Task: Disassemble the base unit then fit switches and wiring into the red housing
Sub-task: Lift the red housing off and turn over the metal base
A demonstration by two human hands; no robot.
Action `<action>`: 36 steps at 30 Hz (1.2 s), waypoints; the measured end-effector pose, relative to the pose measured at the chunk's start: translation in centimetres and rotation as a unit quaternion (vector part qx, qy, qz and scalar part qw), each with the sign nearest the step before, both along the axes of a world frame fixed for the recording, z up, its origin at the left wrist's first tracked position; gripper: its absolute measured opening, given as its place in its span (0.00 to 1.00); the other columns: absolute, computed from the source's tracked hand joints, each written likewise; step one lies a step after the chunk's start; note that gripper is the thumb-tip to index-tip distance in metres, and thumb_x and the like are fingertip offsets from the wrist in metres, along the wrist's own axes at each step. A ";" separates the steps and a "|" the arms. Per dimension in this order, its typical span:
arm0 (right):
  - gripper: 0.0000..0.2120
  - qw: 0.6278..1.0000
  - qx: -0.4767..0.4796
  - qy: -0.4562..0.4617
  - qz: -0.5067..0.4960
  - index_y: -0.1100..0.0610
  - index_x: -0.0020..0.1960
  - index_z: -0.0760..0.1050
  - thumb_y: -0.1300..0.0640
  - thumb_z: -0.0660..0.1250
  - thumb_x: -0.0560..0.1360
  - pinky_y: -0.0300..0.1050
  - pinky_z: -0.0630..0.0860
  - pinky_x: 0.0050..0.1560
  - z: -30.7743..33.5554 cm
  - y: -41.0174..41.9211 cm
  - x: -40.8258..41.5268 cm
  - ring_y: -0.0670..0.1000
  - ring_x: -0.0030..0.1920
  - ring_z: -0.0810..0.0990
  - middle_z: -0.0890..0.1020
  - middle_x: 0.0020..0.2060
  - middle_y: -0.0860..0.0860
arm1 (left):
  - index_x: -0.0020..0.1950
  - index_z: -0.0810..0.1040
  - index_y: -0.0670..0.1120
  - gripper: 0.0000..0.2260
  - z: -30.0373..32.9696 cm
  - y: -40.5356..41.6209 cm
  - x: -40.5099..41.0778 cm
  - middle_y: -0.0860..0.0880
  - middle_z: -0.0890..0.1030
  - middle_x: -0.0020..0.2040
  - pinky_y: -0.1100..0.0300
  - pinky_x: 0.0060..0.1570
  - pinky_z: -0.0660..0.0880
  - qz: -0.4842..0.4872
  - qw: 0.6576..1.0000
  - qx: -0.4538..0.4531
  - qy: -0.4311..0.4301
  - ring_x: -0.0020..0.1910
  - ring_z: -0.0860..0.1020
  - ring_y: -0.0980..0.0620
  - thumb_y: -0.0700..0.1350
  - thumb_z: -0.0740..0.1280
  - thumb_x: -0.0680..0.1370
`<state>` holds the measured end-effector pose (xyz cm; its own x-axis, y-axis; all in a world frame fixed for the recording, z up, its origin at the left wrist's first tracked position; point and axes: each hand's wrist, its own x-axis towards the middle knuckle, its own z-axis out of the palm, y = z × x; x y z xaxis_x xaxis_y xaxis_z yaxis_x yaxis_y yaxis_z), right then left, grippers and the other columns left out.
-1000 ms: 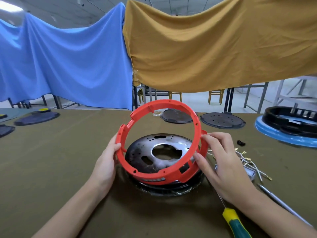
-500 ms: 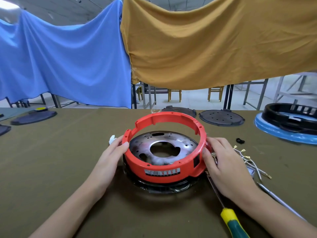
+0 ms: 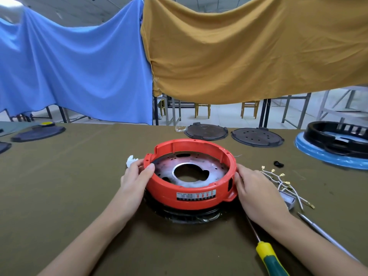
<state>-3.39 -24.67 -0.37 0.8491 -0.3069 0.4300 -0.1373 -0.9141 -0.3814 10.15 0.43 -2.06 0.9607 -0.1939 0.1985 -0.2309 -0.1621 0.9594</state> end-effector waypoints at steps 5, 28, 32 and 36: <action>0.15 1.000 -0.004 0.005 -0.002 0.50 0.54 0.73 0.51 0.48 0.84 0.54 0.72 0.49 0.1 0.0 0.1 0.57 0.46 0.76 0.81 0.44 0.49 | 0.46 0.70 0.81 0.11 0.2 -0.5 -0.8 0.84 0.65 0.46 0.57 0.66 0.60 -0.006 1.000 0.019 -0.012 0.64 0.65 0.66 0.72 0.58 0.64; 0.13 0.999 -0.013 -0.025 -0.031 0.51 0.59 0.76 0.54 0.53 0.83 0.54 0.74 0.46 0.4 -0.5 0.5 0.60 0.47 0.78 0.83 0.43 0.53 | 0.52 0.70 0.65 0.02 0.4 -0.8 -1.9 0.64 0.67 0.58 0.70 0.50 0.67 -0.011 0.999 0.040 -0.026 0.55 0.70 0.73 0.59 0.62 0.80; 0.13 0.998 -0.018 -0.049 -0.034 0.51 0.59 0.78 0.54 0.55 0.83 0.54 0.73 0.42 0.3 -0.4 0.4 0.60 0.42 0.77 0.83 0.38 0.53 | 0.54 0.71 0.63 0.03 0.4 -0.8 -1.8 0.64 0.67 0.57 0.68 0.51 0.66 -0.012 0.999 0.039 -0.025 0.57 0.70 0.71 0.56 0.62 0.81; 0.13 0.998 -0.024 -0.051 -0.034 0.50 0.58 0.78 0.53 0.55 0.83 0.53 0.72 0.41 0.1 -0.3 0.3 0.59 0.42 0.77 0.82 0.37 0.53 | 0.54 0.70 0.64 0.03 0.3 -0.7 -1.7 0.63 0.66 0.57 0.63 0.58 0.64 -0.013 0.999 0.041 -0.012 0.60 0.69 0.66 0.57 0.61 0.81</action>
